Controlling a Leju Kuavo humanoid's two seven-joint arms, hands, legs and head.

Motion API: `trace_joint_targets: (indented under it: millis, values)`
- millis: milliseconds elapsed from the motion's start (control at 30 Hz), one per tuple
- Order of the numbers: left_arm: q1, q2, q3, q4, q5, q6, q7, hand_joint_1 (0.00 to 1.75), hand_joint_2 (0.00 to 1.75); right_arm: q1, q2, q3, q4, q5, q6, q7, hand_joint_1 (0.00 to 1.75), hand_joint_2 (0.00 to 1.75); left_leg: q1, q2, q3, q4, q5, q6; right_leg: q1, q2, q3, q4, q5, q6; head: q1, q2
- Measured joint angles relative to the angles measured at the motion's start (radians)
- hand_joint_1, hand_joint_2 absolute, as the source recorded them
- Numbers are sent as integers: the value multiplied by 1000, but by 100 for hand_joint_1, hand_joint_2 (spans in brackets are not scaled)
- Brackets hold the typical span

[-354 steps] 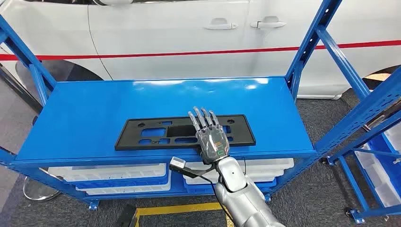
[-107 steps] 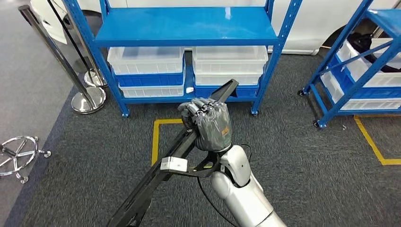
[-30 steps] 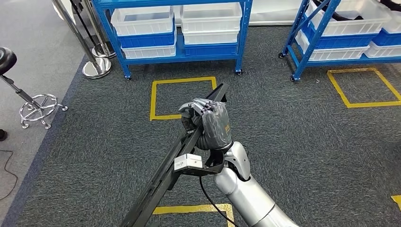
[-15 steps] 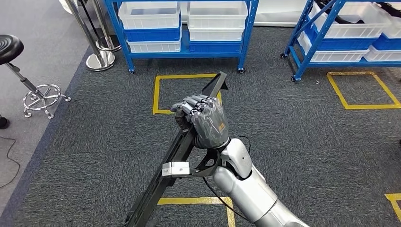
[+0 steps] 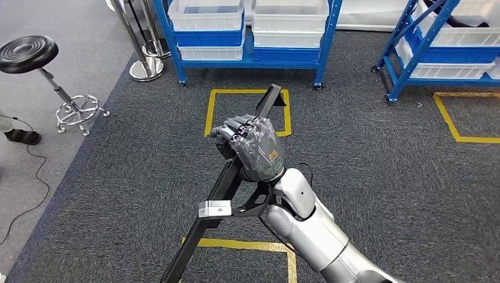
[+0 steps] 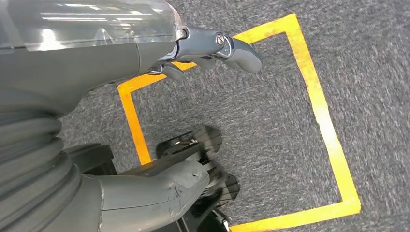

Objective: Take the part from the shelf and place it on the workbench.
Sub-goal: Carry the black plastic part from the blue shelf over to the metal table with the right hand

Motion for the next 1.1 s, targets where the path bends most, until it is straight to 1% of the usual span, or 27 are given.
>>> trace_joint_targets:
  millis: [33, 67, 100, 133, 167, 233, 267, 300, 367, 400, 467, 500, 533, 567, 600, 633, 667, 700, 733, 767, 800, 867, 933, 967, 1000, 1067, 1100]
  values:
    - [2, 0, 0, 0, 3, 0, -1, 0, 175, 0, -1, 2, 0, 0, 2, 1, 175, 175, 1, 6, -28, 65, -26, -2, 2, -11, -2, 0, 0, -1, 0, 0]
    - [4, 0, 0, 0, 5, 0, -2, 0, 175, 0, -1, 5, 1, 0, 3, 2, 175, 175, 1, 10, -46, 107, -37, -3, 5, -21, -2, 1, 0, -2, 0, 0]
    - [7, 0, 0, 0, 8, 1, -3, 0, 175, -1, -2, 7, 2, 0, 3, 3, 175, 175, 1, 12, -46, 114, -30, -2, 6, -32, -3, 1, 0, -2, 0, 0]
    - [9, 0, 0, 0, 10, 2, -4, 0, 175, -2, -2, 9, 2, 1, 4, 4, 175, 175, 0, 15, -25, 79, -6, 2, 8, -41, -2, 1, 0, -2, 0, 0]
    - [10, 0, 0, 0, 12, 2, -4, 0, 175, -4, -2, 11, 2, 2, 3, 5, 175, 175, -2, 24, 13, 11, 28, 7, 9, -50, -1, 1, 0, -2, 0, 0]
    - [8, 0, 0, 0, 13, 3, -4, 0, 175, -10, -2, 13, 1, 8, 3, 6, 175, 175, -12, 56, 81, -120, 69, 21, 14, -67, 0, 1, 0, 1, 0, 0]
    - [7, 0, 0, 0, 13, 3, -4, 0, 175, -12, -2, 13, 1, 10, 3, 6, 175, 175, -17, 66, 97, -154, 76, 27, 15, -74, -1, 1, 0, 4, 0, 0]
    - [7, 0, 0, 0, 13, 3, -5, 0, 175, -14, -2, 14, 1, 11, 3, 7, 175, 175, -21, 69, 99, -165, 73, 32, 17, -82, -1, 0, 1, 7, 0, 0]
    - [10, 0, 1, 0, 13, 3, -6, 0, 175, -15, -2, 16, 0, 12, 2, 8, 175, 175, -20, 51, 99, -173, 82, 42, 18, -95, 1, -4, 2, 18, 0, 0]
    - [11, -1, 1, 0, 12, 3, -7, 0, 175, -16, -3, 16, -1, 12, 2, 9, 175, 175, -17, 43, 101, -180, 87, 47, 17, -89, 0, 1, -4, 23, 0, 0]
    - [10, -3, 1, 0, 12, 2, -8, 0, 175, -19, -4, 18, -4, 12, 2, 10, 175, 175, -10, 29, 104, -192, 99, 59, 15, -52, -25, 59, -46, 32, 1, 0]
    - [8, -4, 2, 0, 12, 2, -9, 0, 175, -19, -5, 19, -5, 11, 2, 10, 175, 175, -11, 21, 102, -193, 101, 61, 14, -28, -53, 121, -79, 34, 1, 0]
    - [8, -4, 2, 0, 12, 1, -9, 0, 175, -18, -7, 20, -5, 11, 2, 11, 175, 175, -11, 13, 99, -192, 102, 63, 13, -14, -87, 190, -110, 35, 1, 0]
    - [9, -5, 2, 0, 12, 1, -9, 0, 175, -16, -9, 20, -5, 11, 2, 11, 175, 175, -11, 3, 96, -190, 103, 64, 13, -8, -115, 247, -130, 36, 1, 0]
    - [10, -5, 2, 0, 12, 0, -9, 0, 175, -14, -11, 21, -5, 11, 2, 11, 175, 175, -12, -7, 94, -188, 103, 64, 13, -5, -131, 278, -131, 37, 1, 0]
    - [12, -5, 2, 0, 12, 0, -8, 0, 175, -14, -13, 22, -5, 11, 2, 11, 175, 175, -12, -18, 92, -184, 103, 64, 12, -4, -126, 265, -111, 36, 1, 0]
    - [12, -5, 2, 0, 11, 1, -8, 0, 175, -14, -14, 23, -5, 11, 2, 11, 175, 175, -12, -29, 91, -179, 102, 62, 10, 1, -100, 214, -76, 36, 1, 0]
    - [12, -6, 2, 0, 10, 2, -8, 0, 175, -14, -14, 24, -6, 11, 1, 11, 175, 175, -11, -39, 89, -173, 100, 59, 7, 16, -67, 144, -41, 34, 1, 0]
    - [9, -6, 2, 0, 9, 4, -8, 0, 175, -14, -14, 24, -6, 10, 1, 11, 175, 175, -12, -48, 85, -165, 97, 55, 5, 33, -36, 80, -17, 32, 1, 0]
    - [7, -6, 2, 0, 8, 6, -9, 0, 175, -14, -15, 24, -8, 10, 0, 11, 175, 175, -13, -56, 79, -159, 96, 50, 3, 48, -17, 37, -5, 29, 1, 0]
    - [5, -6, 2, 0, 7, 8, -9, 0, 175, -14, -15, 25, -10, 9, -1, 11, 175, 175, -12, -62, 73, -155, 96, 44, 4, 59, -10, 18, -4, 25, 1, 0]
    - [3, -5, 2, 0, 6, 10, -9, 0, 175, -13, -16, 26, -12, 6, -2, 6, 175, 175, -10, -70, 67, -156, 99, 32, 5, 55, -11, 14, -2, 15, 1, 0]
    - [0, -3, 2, 0, 5, 12, -8, 0, 175, -12, -16, 27, -15, -10, -1, -2, 175, 175, -10, -50, 60, -140, 86, 21, 3, 48, -8, 6, 5, 2, 1, 0]
    - [-3, -2, 2, 0, 5, 12, -8, 0, 175, -11, -16, 27, -17, -22, 0, -6, 175, 175, -9, -31, 45, -106, 63, 16, 1, 46, -7, 2, 8, -3, 1, 0]
    - [-6, -2, 2, 0, 5, 13, -8, 0, 175, -10, -16, 27, -19, -34, 0, -10, 175, 175, -7, -11, 23, -53, 32, 10, 1, 44, -7, 1, 9, -5, 1, 0]
    - [-10, -2, 2, 0, 5, 13, -7, 0, 175, -4, -16, 28, -21, -50, 1, -16, 175, 175, -3, 7, -32, 75, -24, 2, 2, 42, -8, 1, 10, -7, 1, 0]
    - [-10, -2, 2, 0, 5, 13, -7, 0, 175, -1, -16, 28, -21, -53, 2, -18, 175, 175, -1, 9, -47, 110, -30, -1, 2, 43, -9, 1, 10, -7, 0, 0]
